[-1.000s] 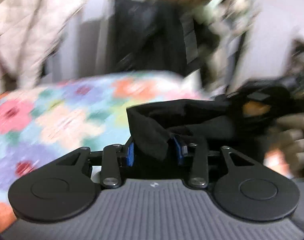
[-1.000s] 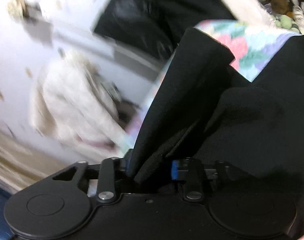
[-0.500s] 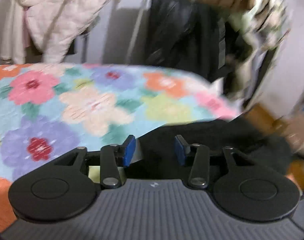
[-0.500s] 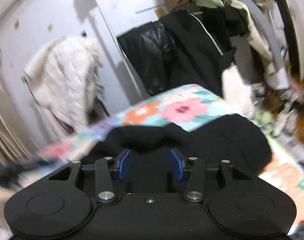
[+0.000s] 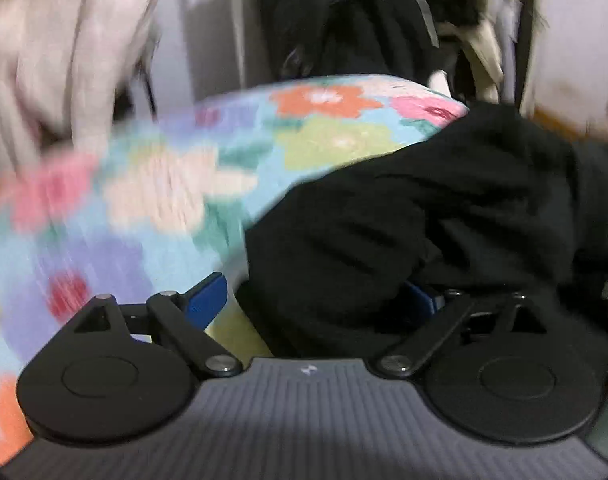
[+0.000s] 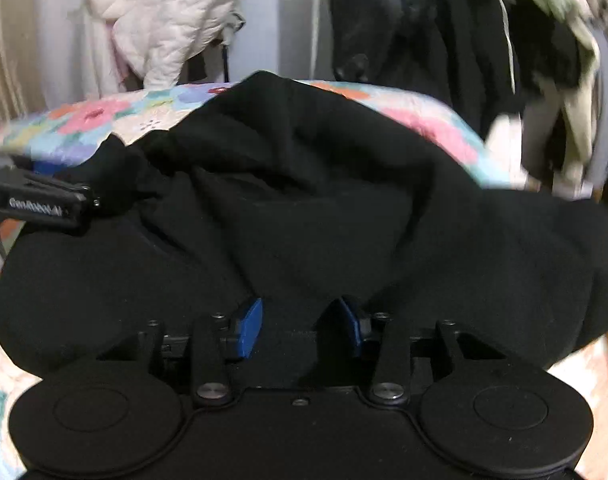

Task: Fold clothes

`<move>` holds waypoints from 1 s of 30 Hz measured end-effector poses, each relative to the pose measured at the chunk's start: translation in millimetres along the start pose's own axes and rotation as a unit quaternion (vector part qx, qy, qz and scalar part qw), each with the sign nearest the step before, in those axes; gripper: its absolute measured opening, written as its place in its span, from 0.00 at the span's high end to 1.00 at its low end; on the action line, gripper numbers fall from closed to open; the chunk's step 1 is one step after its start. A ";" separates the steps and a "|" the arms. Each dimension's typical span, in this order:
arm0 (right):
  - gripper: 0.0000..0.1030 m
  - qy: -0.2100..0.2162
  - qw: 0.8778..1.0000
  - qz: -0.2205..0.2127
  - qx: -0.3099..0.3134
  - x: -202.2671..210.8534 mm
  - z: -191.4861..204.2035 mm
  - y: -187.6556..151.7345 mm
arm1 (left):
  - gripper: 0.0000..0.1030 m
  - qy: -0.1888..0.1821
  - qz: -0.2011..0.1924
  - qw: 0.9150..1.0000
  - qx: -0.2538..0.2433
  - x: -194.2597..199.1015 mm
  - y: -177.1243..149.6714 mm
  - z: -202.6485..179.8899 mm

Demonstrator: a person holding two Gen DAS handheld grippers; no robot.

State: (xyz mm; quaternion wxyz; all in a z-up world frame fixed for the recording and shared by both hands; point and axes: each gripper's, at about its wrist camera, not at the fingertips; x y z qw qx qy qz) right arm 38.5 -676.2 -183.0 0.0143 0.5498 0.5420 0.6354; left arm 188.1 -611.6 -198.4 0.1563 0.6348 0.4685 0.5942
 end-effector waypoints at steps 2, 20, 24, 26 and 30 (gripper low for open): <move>0.57 0.007 1.000 0.002 -0.004 3.8 -4.9 -2.6 | 0.11 -0.031 -0.006 0.998 0.052 6.2 6.0 13.6; 0.38 0.081 0.994 -0.074 0.011 -11.2 -14.1 94.0 | 0.13 -0.145 -0.059 0.984 0.083 11.8 14.1 30.9; 0.96 0.105 0.994 0.010 -0.028 -65.4 -20.0 108.5 | 0.14 -0.098 -0.089 0.991 0.004 9.2 7.8 18.4; 0.96 0.125 0.988 -0.008 -0.094 -68.7 -35.7 110.9 | 0.14 -0.074 -0.094 0.993 -0.010 6.6 6.1 19.8; 0.97 0.143 0.970 -0.060 -0.190 -65.5 -63.3 114.7 | 0.13 -0.090 -0.128 0.987 0.046 15.5 9.9 32.7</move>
Point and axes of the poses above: each gripper's, at about its wrist camera, not at the fingertips, and x roughly against the way its jaws point, z to its left, y to its top, and after that the axes turned 15 degrees about -y, right-handed
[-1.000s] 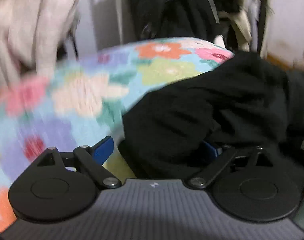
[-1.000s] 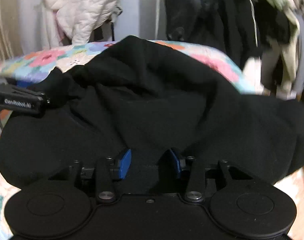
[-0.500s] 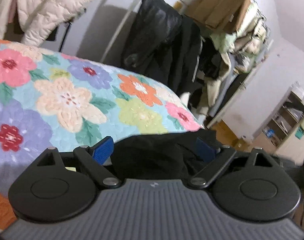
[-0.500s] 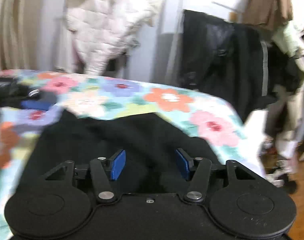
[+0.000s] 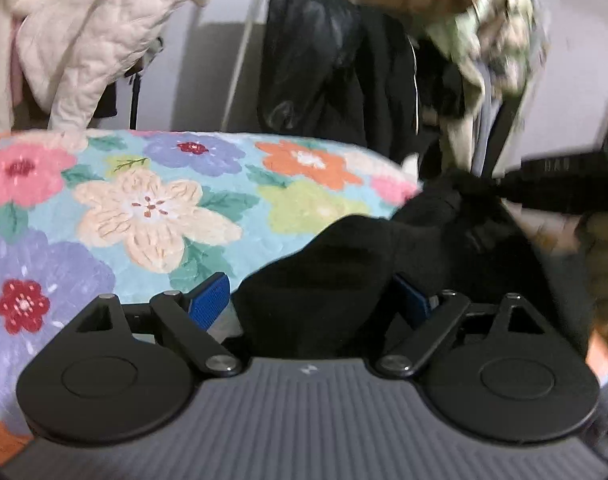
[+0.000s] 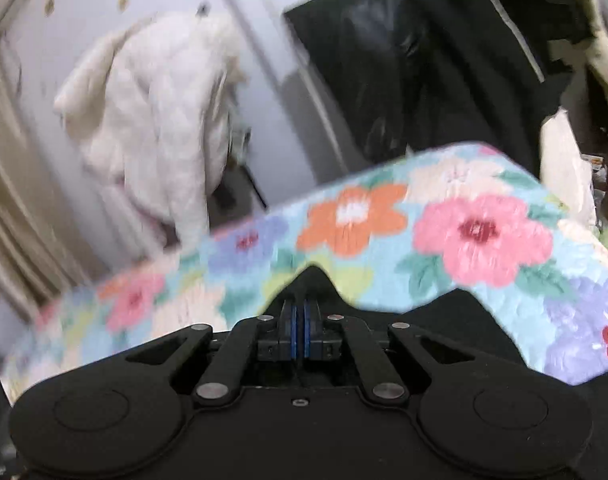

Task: Fold clothes

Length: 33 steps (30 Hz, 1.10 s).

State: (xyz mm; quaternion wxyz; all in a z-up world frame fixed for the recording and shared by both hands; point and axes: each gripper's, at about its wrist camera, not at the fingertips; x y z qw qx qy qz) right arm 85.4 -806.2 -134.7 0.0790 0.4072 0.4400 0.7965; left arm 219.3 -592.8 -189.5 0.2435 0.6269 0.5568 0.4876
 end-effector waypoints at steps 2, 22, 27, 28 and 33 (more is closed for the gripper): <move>0.97 -0.070 0.997 0.001 0.024 -10.7 -3.2 -3.1 | 0.12 0.018 -0.004 1.000 0.006 -0.5 -0.3 6.5; 0.36 -0.213 0.977 0.019 -0.003 123.3 -79.0 -103.3 | 0.02 0.082 0.027 0.993 0.079 8.1 5.8 29.1; 0.31 -0.187 0.976 0.030 -0.109 144.7 -106.3 -119.7 | 0.05 0.028 -0.048 0.996 0.076 54.5 30.8 6.0; 0.31 -0.151 0.975 0.042 -0.158 144.1 -116.8 -125.1 | 0.05 0.008 -0.047 0.996 0.079 58.2 31.8 0.4; 0.30 -0.041 0.948 0.088 -0.304 124.9 -135.5 -150.2 | 0.05 -0.090 0.008 0.993 0.070 57.0 14.2 -41.9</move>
Point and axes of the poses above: each gripper's, at about its wrist camera, not at the fingertips, and x roughly against the way its jaws point, z to its left, y to its top, and after that the axes turned 15 degrees about -y, right-handed
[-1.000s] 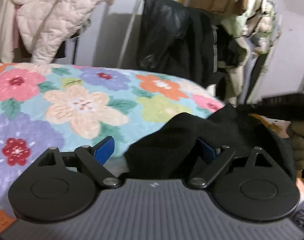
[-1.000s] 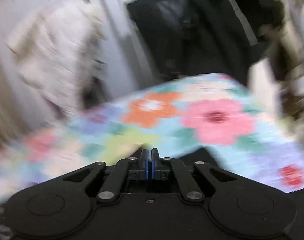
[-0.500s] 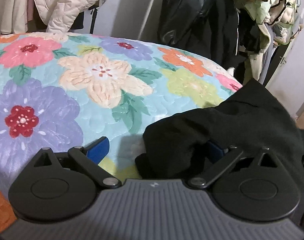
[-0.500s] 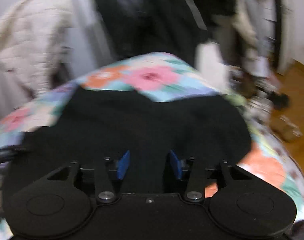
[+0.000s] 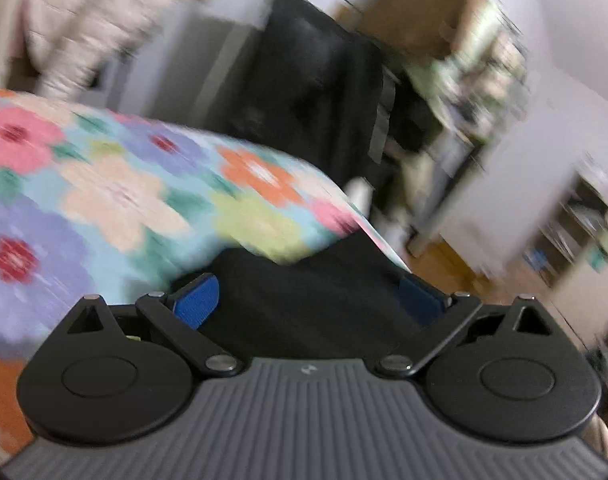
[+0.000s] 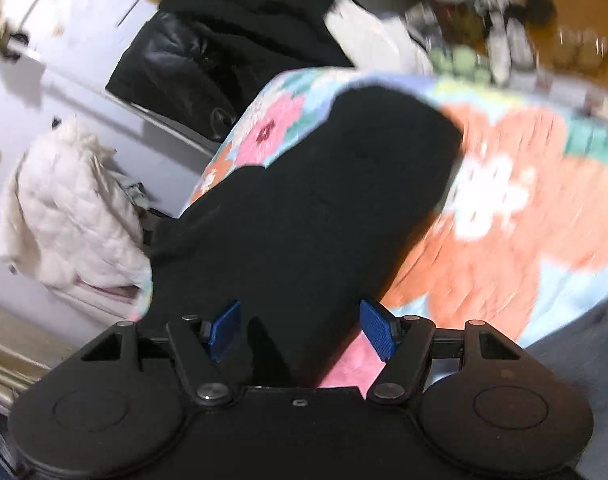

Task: Fold clothes

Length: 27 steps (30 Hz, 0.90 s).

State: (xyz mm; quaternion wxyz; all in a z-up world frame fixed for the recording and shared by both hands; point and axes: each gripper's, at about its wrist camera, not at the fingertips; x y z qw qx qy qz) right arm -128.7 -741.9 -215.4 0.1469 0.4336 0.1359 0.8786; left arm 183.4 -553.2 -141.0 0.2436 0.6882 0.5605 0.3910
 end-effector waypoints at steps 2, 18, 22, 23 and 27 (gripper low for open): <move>0.29 0.011 1.000 0.005 -0.027 -10.1 -5.3 -2.9 | 0.04 0.014 0.067 0.996 -0.056 -22.3 -16.1 -20.0; 0.61 0.064 0.996 -0.061 -0.016 -28.0 18.8 -10.6 | 0.04 0.004 0.084 0.976 -0.199 -71.9 -36.7 -71.3; 0.59 0.061 0.994 -0.072 0.056 -6.3 35.3 -7.3 | 0.05 0.051 0.238 0.954 -0.177 -125.5 -71.3 -70.2; 0.54 0.055 0.994 -0.067 0.069 -5.0 37.2 -6.1 | 0.05 0.058 0.242 0.946 -0.207 -125.9 -78.1 -73.3; 0.39 0.042 0.998 -0.047 0.007 -34.9 16.7 -3.4 | 0.05 0.052 0.235 0.948 -0.210 -120.6 -77.4 -73.8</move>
Point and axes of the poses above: each gripper's, at about its wrist camera, not at the fingertips, and x roughly against the way its jaws point, z to its left, y to its top, and after that the axes turned 15 degrees about -y, right-handed
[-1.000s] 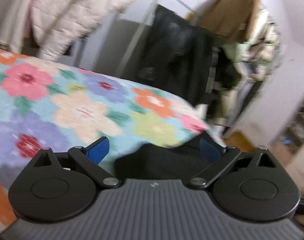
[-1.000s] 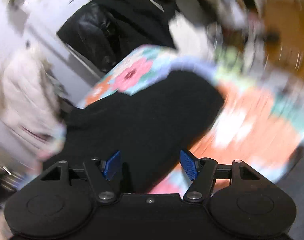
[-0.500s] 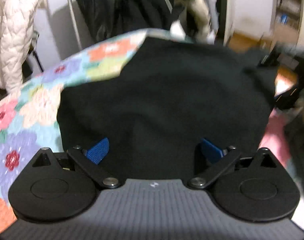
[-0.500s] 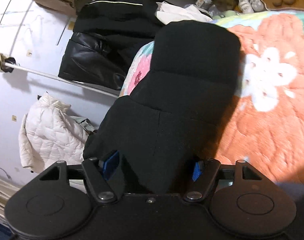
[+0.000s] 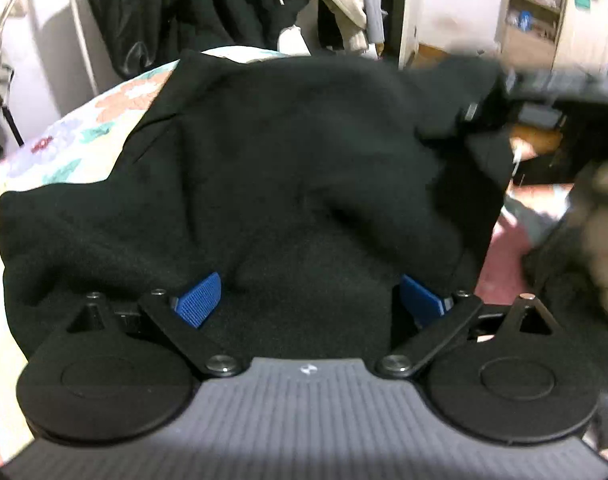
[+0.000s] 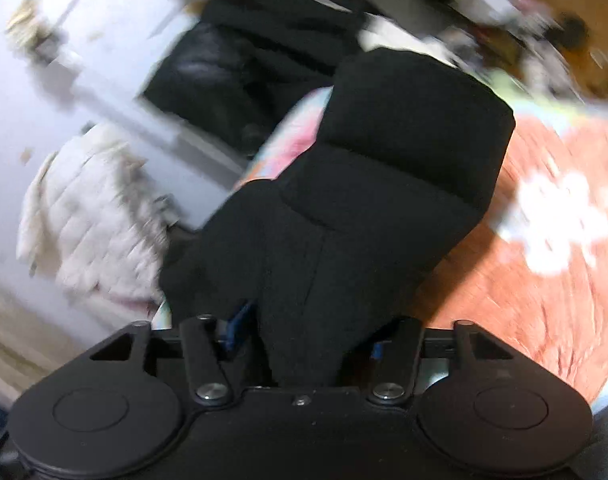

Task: Fold clothes

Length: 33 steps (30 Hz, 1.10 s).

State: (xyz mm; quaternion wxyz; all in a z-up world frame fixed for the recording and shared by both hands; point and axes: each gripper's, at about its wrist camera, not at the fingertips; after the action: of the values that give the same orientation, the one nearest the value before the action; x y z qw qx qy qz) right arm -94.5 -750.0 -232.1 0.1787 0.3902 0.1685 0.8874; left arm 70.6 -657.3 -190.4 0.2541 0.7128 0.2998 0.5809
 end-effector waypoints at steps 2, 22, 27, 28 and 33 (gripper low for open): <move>0.50 0.015 1.000 0.011 -0.013 -23.1 -9.7 -0.3 | 0.05 -0.014 -0.006 1.000 0.004 3.5 -1.1 5.2; 0.72 -0.016 0.749 -0.171 0.640 -0.1 227.2 -173.6 | 0.06 -0.053 -0.170 0.942 0.283 124.0 -45.4 148.6; 0.72 -0.013 0.799 -0.139 0.585 -5.4 213.8 -153.0 | 0.05 -0.025 -0.181 0.939 0.293 132.5 -43.5 153.0; 0.72 -0.007 0.807 -0.139 0.574 -1.0 213.9 -149.4 | 0.05 -0.024 -0.190 0.936 0.297 136.9 -42.4 153.5; 0.72 0.014 0.757 -0.141 0.637 8.0 212.3 -177.3 | 0.05 -0.025 -0.281 0.922 0.265 186.0 -33.3 141.0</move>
State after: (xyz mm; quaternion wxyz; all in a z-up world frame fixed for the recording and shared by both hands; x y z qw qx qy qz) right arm 93.2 -556.6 -169.1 0.0094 0.3736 0.7506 0.5449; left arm 231.5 -501.8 -116.0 0.2161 0.6547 0.6244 0.3670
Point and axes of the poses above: each gripper's, at about its wrist camera, not at the fingertips, and x roughly against the way its jaws point, z to its left, y to its top, and after that the axes turned 15 degrees about -y, right-handed
